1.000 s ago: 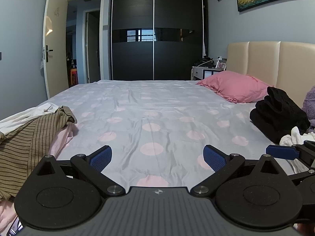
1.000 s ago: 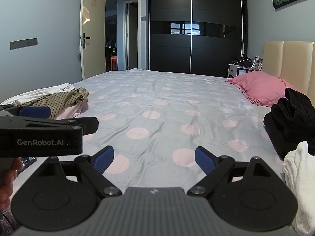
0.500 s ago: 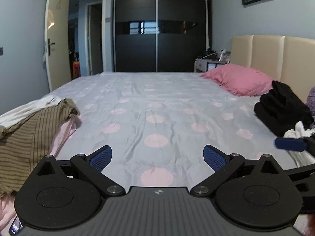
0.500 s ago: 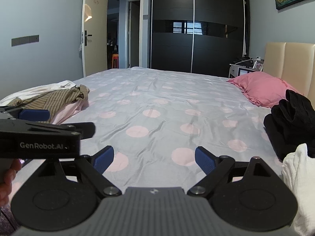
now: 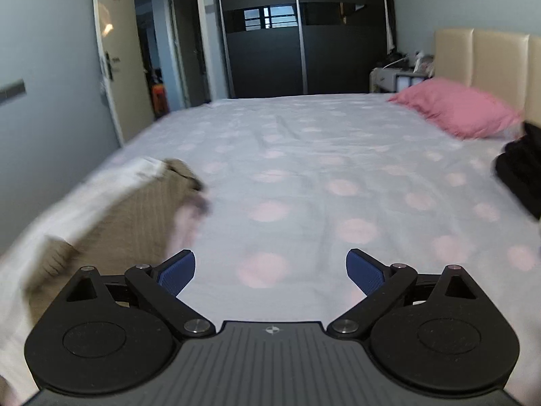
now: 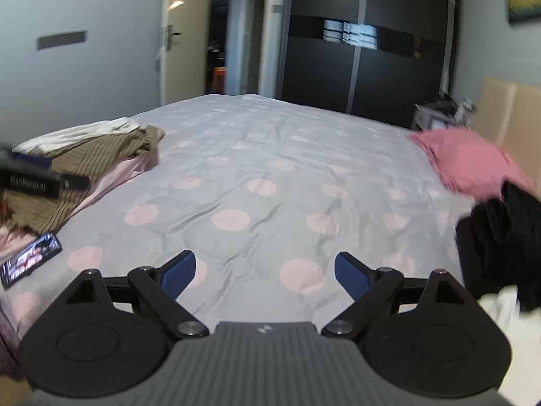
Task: Fold clothes
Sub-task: 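Grasp the white shirt fabric with the left gripper and lift it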
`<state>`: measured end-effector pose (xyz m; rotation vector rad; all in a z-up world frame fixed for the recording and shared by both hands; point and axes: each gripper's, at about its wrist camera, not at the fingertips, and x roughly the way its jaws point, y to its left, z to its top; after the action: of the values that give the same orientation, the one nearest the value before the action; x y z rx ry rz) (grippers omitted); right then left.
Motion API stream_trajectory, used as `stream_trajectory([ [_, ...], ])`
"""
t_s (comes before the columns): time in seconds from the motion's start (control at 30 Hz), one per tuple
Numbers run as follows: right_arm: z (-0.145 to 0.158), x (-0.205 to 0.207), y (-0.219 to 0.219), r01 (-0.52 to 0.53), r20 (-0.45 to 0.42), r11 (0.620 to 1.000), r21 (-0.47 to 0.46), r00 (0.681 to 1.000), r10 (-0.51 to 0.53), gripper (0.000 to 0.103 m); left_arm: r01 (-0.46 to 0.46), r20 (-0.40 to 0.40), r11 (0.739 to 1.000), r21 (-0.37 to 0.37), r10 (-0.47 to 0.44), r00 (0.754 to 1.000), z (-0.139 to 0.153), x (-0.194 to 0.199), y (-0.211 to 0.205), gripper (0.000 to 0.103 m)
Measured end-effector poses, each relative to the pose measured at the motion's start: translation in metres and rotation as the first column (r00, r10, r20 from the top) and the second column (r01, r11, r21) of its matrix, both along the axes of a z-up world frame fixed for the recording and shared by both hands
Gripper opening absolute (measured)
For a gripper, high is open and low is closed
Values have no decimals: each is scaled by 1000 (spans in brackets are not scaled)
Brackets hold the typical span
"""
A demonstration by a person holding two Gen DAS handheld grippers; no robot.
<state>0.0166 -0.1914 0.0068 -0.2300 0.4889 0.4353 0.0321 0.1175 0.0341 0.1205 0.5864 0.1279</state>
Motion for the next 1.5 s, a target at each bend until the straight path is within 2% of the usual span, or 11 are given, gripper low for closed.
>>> stream_trajectory([
  [0.17,11,11,-3,-33,63,997,-76,997,38,91,-131,26,989,64,129,991,28,16,74,98],
  [0.33,4,29,-11,10,9,1000,-17,1000,-10,91,-292,27,951,104,291,956,37,33,148,94],
  [0.43,-4,38,-12,25,-28,1000,-2,999,-25,91,-350,13,923,159,352,936,32,38,183,78],
  [0.57,-14,44,-10,35,-52,999,-9,998,-35,91,-417,-24,893,171,427,904,16,41,224,77],
  [0.67,-20,51,-8,42,-73,999,-7,996,-43,91,-420,-88,896,146,434,896,-5,48,250,77],
  [0.87,-29,59,3,24,-101,1000,-16,995,-26,91,-451,-157,870,201,483,861,-33,52,278,75],
  [0.97,-34,62,10,9,-112,1000,-22,994,-11,91,-460,-166,874,154,482,860,-36,52,293,59],
  [1.03,-36,62,15,-4,-117,1000,-29,993,0,91,-476,-169,873,105,487,857,-36,53,300,39],
  [1.13,-39,63,20,-12,-126,999,-30,992,8,91,-471,-139,874,121,485,864,-26,55,295,13],
  [1.33,-36,59,22,-12,-105,1000,-21,994,10,91,-487,11,863,134,490,871,0,46,281,3],
  [1.5,-32,54,21,-4,-91,1000,-10,996,3,91,-363,165,923,128,341,926,37,33,232,0],
])
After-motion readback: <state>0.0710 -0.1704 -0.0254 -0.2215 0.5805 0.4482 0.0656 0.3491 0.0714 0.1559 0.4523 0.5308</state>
